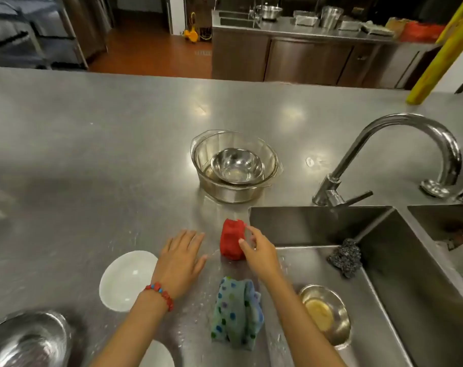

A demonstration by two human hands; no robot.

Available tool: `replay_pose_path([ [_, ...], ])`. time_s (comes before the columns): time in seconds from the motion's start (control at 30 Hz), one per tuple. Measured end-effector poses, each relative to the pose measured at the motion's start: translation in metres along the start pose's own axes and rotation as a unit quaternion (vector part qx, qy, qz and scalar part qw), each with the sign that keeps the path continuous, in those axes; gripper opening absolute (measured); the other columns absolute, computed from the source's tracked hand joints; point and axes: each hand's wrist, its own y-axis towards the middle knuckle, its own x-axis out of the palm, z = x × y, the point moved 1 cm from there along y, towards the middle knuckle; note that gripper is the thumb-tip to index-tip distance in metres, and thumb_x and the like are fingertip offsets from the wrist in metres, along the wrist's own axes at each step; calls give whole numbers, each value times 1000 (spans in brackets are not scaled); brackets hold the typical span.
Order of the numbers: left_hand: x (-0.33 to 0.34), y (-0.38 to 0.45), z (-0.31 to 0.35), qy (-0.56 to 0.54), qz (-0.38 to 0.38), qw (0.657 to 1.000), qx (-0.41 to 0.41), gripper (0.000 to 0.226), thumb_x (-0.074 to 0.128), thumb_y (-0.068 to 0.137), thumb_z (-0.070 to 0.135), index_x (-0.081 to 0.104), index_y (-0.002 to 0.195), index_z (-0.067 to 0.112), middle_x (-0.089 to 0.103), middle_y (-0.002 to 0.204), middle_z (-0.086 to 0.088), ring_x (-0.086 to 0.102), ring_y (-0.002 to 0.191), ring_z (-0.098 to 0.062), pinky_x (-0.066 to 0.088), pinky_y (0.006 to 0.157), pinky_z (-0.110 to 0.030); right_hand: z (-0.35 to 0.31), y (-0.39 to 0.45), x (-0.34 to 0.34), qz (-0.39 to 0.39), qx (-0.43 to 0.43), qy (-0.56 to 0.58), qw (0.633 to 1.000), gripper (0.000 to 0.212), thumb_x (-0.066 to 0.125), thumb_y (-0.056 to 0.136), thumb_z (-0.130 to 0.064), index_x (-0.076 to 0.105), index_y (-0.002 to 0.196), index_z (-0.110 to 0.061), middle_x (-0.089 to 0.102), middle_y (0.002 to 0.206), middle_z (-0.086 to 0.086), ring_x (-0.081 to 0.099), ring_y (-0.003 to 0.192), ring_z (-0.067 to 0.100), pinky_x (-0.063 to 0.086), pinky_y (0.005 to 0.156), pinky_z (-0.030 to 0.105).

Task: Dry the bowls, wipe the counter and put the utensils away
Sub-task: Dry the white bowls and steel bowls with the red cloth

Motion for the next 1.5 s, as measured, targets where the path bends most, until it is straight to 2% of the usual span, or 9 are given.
replay_pose_path([
  [0.13,4,6,-6,56,101,992,42,42,74,72,29,67,105,4,70,103,-16,66,97,-33,54,74,-49,-2,16,18,-24,28,18,999,52,55,89,-31,36,138,-27,52,131,10,50,117,27,40,97,35],
  [0.33,10,7,-18,62,83,994,31,51,86,58,25,69,102,5,71,100,-15,67,93,-33,55,70,-48,-6,31,42,-20,30,3,999,53,66,82,-26,46,131,-24,43,141,10,43,125,30,36,106,38],
  [0.43,12,4,-21,44,94,994,24,50,83,62,24,67,105,4,70,103,-16,65,96,-35,53,75,-51,-3,32,46,-15,45,25,999,40,67,81,-23,56,119,-22,52,132,8,50,116,27,39,96,30],
  [0.6,17,-11,-28,-15,85,996,-12,48,57,88,29,47,131,8,50,134,-16,41,129,-34,30,106,-46,-6,11,40,-18,11,158,987,21,69,80,-18,60,93,-32,59,95,-10,56,97,19,46,81,29],
  [0.73,16,-36,-34,-23,73,996,-53,52,38,95,39,29,141,17,31,149,-5,20,140,-22,13,113,-36,-16,-25,36,-45,-11,234,971,27,68,81,-17,58,91,-40,59,101,-7,58,94,15,55,78,30],
  [0.83,10,-64,-33,-19,67,994,-86,51,36,96,40,27,142,20,28,150,-3,18,140,-20,9,114,-35,-25,-58,36,-87,-20,261,961,28,69,81,-18,59,92,-41,57,102,-13,57,92,8,54,63,15],
  [1.2,13,-182,-34,-97,105,977,-160,49,53,91,26,42,135,7,41,142,-14,31,135,-29,24,110,-39,-30,-152,52,-127,-27,295,947,31,72,78,-15,62,92,-41,61,101,-14,62,88,6,53,60,14],
  [1.33,27,-210,-41,-190,114,952,-210,43,54,90,25,48,130,8,50,133,-12,44,123,-28,31,103,-34,-28,-177,59,-126,-20,278,952,31,72,77,-17,61,91,-42,59,101,-16,60,89,7,53,59,13],
  [1.5,44,-229,-42,-400,124,856,-305,28,58,88,18,58,117,15,66,106,-11,61,90,-25,50,82,-38,-26,-201,67,-94,-1,296,951,31,72,77,-12,64,90,-40,63,102,-10,60,92,7,52,61,13],
])
